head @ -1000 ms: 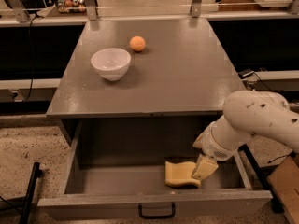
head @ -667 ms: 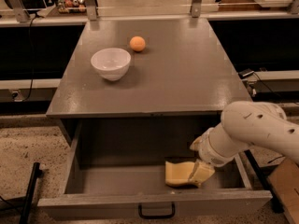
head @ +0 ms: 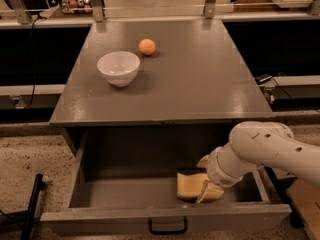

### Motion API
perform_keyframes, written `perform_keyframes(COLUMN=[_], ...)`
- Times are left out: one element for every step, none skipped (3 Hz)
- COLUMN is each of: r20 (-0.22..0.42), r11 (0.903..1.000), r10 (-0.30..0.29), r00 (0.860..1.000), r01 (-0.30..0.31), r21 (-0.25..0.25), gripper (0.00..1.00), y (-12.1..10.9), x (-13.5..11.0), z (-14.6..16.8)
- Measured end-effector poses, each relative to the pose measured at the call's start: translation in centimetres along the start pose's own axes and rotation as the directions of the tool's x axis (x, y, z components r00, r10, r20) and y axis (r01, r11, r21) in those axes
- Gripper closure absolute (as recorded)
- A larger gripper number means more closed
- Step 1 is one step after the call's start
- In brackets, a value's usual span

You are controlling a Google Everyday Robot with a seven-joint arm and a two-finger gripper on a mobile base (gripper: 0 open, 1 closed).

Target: Pick sponge from top drawer and place on counter

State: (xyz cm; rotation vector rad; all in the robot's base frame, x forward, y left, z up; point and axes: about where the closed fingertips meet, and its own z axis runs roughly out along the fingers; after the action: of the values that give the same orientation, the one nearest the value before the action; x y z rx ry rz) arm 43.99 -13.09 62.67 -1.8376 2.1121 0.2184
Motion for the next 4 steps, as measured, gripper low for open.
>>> perform_keyframes(r20=[0.0, 0.003, 0.024, 0.087], r11=[0.9998, 0.9987, 0.9967, 0.9964], r10=[-0.015, -0.038, -0.068, -0.075], r00=[1.0, 0.999, 0.997, 0.993], r01=[0.015, 0.038, 0.069, 0.078], r21=[-0.014, -0.034, -0.043, -0.034], gripper=[0.49, 0.72, 0.95, 1.0], y=[0.3, 0.4, 0.5, -0.3], x=[-0.1, -0.5, -1.2, -1.5], z=[1.0, 1.6, 0.8, -3.4])
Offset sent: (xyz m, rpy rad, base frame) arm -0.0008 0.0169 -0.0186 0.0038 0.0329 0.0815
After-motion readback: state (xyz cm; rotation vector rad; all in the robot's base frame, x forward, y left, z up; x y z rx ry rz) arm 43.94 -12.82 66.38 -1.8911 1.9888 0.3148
